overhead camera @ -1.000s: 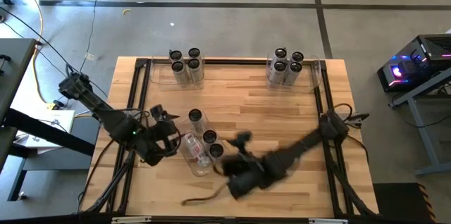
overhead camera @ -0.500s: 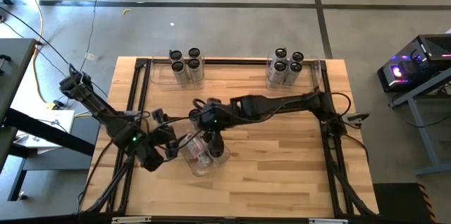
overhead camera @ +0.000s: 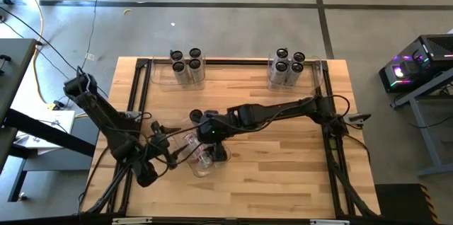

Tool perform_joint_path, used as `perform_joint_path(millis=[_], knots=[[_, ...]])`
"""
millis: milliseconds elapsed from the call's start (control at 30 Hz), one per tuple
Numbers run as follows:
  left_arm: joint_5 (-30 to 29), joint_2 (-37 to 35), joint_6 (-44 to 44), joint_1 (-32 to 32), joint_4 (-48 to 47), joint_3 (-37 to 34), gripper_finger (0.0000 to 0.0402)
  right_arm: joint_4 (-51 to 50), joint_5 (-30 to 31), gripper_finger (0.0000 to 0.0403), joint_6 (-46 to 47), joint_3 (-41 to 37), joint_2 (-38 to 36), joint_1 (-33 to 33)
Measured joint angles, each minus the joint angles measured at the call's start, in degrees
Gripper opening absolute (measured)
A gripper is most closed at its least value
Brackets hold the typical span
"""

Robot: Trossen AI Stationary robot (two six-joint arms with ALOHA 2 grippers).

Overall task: Sort soda cans
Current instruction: Adjust all the white-pink soda cans into the center transparent bin

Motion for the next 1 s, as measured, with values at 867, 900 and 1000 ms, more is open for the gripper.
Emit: perform_joint_path(millis=[867, 900, 1000], knots=[[-1.97, 8.13, 2.49, 4.16, 10.06, -2.01, 0.0315, -5.75, 6.79, 0.0284, 8.49, 0.98, 2.42, -1.11], [-1.97, 8.13, 2.47, 4.36, 10.26, -2.01, 0.0315, -5.85, 6.96, 0.0284, 9.24, 0.98, 2.42, -1.11], [-1.92, 8.13, 2.97, 4.61, 10.45, -2.01, 0.0315, -6.87, 7.08, 0.0284, 10.34, 0.98, 2.74, -1.07]])
